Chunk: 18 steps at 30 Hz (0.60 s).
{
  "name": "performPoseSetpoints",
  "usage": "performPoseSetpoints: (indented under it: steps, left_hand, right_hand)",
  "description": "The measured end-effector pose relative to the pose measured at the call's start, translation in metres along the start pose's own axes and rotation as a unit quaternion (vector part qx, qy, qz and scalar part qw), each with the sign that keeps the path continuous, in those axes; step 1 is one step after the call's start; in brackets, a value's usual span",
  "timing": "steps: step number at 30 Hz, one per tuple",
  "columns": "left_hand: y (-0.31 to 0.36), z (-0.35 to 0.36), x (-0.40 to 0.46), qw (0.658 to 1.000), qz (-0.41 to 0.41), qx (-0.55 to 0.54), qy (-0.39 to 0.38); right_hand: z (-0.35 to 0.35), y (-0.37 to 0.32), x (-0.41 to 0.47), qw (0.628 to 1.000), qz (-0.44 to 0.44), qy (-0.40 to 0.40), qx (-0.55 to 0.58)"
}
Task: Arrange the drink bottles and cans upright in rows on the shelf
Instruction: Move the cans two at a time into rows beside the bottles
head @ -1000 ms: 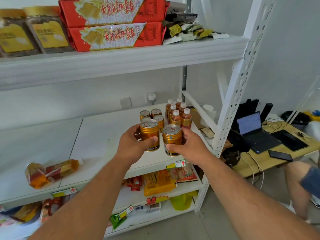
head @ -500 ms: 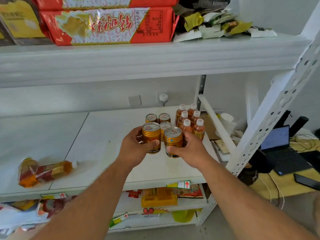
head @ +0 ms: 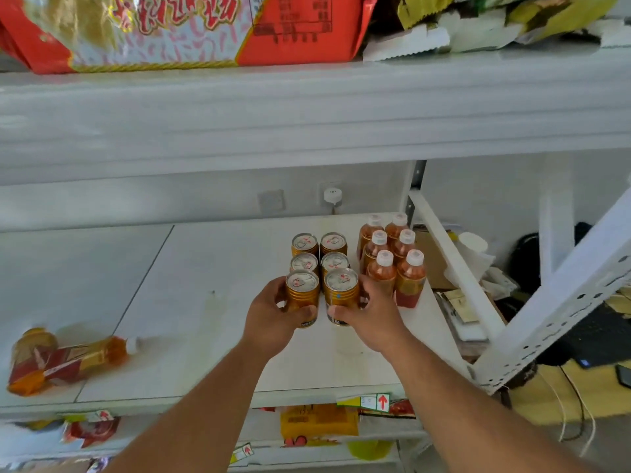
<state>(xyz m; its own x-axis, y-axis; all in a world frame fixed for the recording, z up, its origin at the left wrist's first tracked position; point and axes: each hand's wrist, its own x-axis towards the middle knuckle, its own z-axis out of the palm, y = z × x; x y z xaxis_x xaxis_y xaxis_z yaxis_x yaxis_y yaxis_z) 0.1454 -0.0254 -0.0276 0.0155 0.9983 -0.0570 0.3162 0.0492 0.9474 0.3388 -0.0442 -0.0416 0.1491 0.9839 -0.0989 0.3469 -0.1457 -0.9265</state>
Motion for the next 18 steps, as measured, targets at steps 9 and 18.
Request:
performPoseSetpoints:
  steps: [9, 18]
  left_hand:
    - [-0.036, 0.01, 0.032, 1.0, -0.01, 0.007, -0.025]
    - [-0.05, 0.012, 0.041, 0.998, -0.031, 0.025, -0.048]
  right_hand:
    - [0.026, 0.019, 0.02, 0.999, 0.043, 0.015, 0.012]
    - [0.031, 0.02, 0.021, 0.998, 0.061, 0.014, 0.008]
